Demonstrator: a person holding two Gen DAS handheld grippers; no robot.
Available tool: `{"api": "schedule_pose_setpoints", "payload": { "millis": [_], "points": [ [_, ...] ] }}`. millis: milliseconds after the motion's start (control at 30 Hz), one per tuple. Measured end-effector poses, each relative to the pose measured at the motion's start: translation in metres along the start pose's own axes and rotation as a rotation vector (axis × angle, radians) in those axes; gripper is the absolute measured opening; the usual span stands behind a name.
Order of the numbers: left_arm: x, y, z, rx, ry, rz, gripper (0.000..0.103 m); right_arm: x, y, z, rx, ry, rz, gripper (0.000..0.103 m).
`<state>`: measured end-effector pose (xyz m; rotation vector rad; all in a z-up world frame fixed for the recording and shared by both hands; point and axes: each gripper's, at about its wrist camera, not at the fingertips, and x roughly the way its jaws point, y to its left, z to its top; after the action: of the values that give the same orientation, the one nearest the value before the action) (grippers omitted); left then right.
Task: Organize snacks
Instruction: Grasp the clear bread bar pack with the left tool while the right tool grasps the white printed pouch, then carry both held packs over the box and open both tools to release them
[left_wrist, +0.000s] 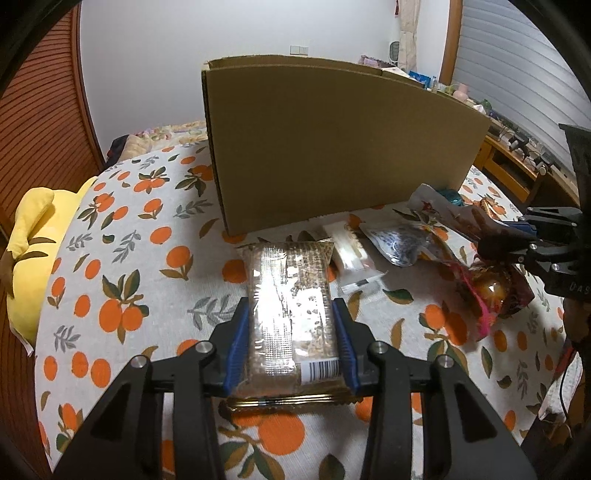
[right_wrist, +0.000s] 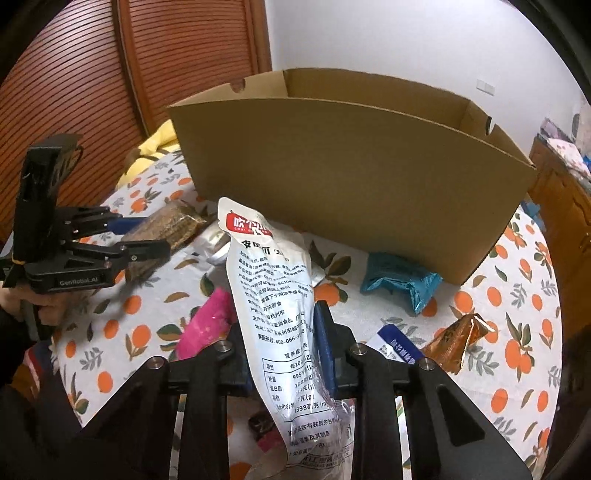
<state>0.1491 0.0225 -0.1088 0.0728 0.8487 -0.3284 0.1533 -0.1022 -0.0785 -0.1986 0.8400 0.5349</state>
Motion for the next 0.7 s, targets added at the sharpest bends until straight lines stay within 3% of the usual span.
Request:
{"api": "schedule_pose_setpoints", "payload": {
  "millis": [700],
  "points": [
    [0.000, -0.012, -0.013, 0.006, 0.009, -0.006, 0.042, 0.001, 0.001, -0.022, 0.062, -0.042, -0.025, 0.028]
  ]
}}
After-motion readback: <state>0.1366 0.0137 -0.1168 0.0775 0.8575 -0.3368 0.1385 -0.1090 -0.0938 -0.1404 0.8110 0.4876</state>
